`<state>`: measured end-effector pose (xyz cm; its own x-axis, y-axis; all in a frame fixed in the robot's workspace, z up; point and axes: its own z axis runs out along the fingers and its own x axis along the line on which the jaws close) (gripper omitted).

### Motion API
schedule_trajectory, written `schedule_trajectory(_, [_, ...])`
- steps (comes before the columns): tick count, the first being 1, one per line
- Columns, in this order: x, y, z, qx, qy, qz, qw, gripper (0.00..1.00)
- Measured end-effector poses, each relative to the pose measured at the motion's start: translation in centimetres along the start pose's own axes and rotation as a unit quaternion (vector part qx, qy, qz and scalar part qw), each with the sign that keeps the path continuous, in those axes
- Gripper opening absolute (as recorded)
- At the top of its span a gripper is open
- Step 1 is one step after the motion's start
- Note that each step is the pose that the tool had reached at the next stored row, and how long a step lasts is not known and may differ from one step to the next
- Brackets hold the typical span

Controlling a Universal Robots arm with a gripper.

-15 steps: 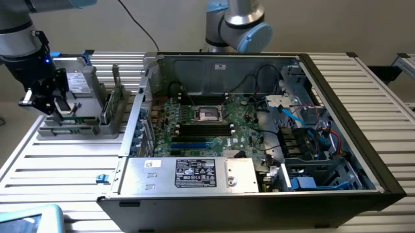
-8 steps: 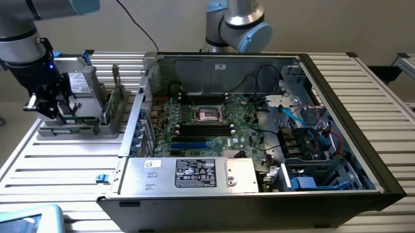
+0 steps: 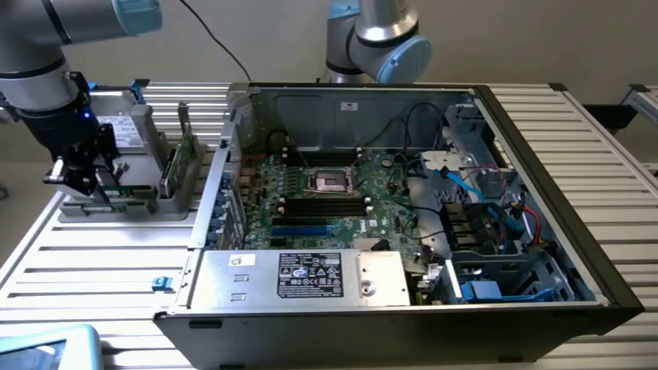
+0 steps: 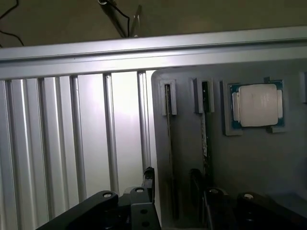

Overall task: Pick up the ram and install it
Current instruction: 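Pick up the ram and move it above insertion slot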

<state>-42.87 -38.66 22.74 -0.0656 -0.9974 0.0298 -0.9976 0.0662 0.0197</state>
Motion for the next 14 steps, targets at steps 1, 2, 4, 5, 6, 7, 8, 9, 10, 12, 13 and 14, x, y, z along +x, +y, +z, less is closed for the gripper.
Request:
schedule_trajectory(1, [0.0,0.0,0.19,0.0,0.0,0.0,1.0,0.43])
schedule_trajectory(2, [0.0,-0.01,0.37,0.0,0.0,0.0,1.0,0.43])
schedule_trajectory(4, [0.0,-0.02,0.74,0.0,0.0,0.0,1.0,0.43])
schedule_trajectory(5, [0.0,-0.02,0.91,0.0,0.0,0.0,1.0,0.43])
schedule_trajectory(6, [0.0,-0.02,1.1,0.0,0.0,0.0,1.0,0.43])
schedule_trajectory(7, [0.0,-0.02,1.28,0.0,0.0,0.0,1.0,0.43])
schedule_trajectory(8, [0.0,-0.03,1.46,0.0,0.0,0.0,1.0,0.43])
schedule_trajectory(9, [0.0,-0.03,1.64,-0.0001,0.0,0.0,1.0,0.43])
schedule_trajectory(10, [-0.1,-0.04,1.82,0.0,0.0,0.0,1.0,0.43])
schedule_trajectory(12, [-0.1,-0.04,2.04,0.0,0.0,0.0,1.0,0.43])
schedule_trajectory(13, [-0.1,-0.04,2.03,-0.0001,0.0,0.0,1.0,0.43])
schedule_trajectory(14, [-0.1,-0.04,2.03,-0.0001,0.0001,0.0,1.0,0.43])
